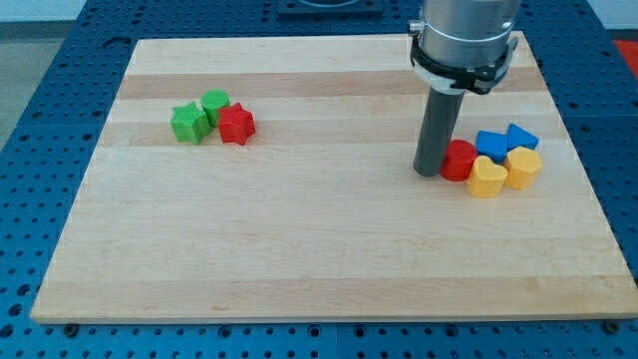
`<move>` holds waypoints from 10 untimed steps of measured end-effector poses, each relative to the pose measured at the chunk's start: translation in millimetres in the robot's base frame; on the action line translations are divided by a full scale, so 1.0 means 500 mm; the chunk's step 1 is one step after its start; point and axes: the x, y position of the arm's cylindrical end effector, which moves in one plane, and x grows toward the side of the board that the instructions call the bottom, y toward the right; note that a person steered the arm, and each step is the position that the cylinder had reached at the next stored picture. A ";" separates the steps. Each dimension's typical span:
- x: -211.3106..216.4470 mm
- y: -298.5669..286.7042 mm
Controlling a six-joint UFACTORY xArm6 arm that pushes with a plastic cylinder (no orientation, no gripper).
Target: Push green star along with red star to the center
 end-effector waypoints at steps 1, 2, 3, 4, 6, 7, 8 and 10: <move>-0.013 -0.049; -0.041 -0.115; -0.041 -0.115; -0.012 -0.243; 0.020 -0.357; 0.051 -0.500; 0.032 -0.658; -0.121 -0.690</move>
